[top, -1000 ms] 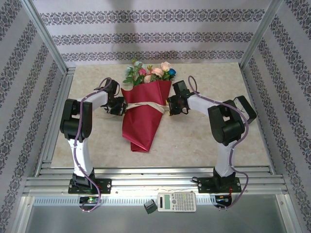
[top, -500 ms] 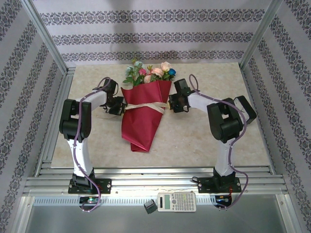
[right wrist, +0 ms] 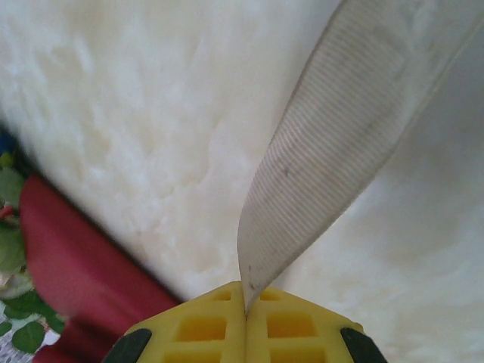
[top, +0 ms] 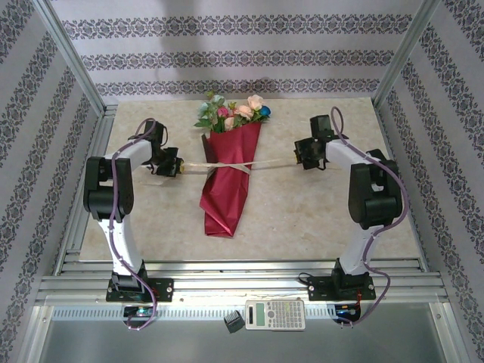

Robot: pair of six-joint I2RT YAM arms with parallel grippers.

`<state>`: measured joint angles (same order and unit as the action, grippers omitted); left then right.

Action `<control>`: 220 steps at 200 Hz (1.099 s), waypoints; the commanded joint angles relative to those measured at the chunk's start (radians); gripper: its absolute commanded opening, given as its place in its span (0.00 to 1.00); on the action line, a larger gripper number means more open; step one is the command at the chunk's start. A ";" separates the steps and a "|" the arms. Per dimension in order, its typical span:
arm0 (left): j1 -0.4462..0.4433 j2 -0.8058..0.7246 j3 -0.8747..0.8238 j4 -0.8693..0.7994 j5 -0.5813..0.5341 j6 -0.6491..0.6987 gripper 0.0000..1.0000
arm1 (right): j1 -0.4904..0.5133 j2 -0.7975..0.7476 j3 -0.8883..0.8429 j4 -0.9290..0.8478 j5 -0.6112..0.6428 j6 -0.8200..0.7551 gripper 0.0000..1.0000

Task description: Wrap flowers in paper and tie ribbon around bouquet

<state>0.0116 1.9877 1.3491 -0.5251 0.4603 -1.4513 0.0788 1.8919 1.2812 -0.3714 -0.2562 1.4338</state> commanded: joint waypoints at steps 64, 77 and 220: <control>0.163 -0.152 -0.208 0.098 0.011 -0.048 0.00 | -0.244 -0.013 -0.028 -0.046 -0.043 -0.161 0.00; 0.184 -0.162 -0.227 0.106 0.017 -0.048 0.00 | -0.253 0.000 -0.011 -0.049 -0.050 -0.168 0.00; 0.128 -0.095 -0.234 0.067 0.054 -0.027 0.08 | -0.243 0.041 0.012 -0.068 -0.080 -0.190 0.00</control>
<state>0.1680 1.8557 1.0908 -0.4149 0.5392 -1.4853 -0.1551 1.9327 1.3067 -0.4267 -0.3717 1.2568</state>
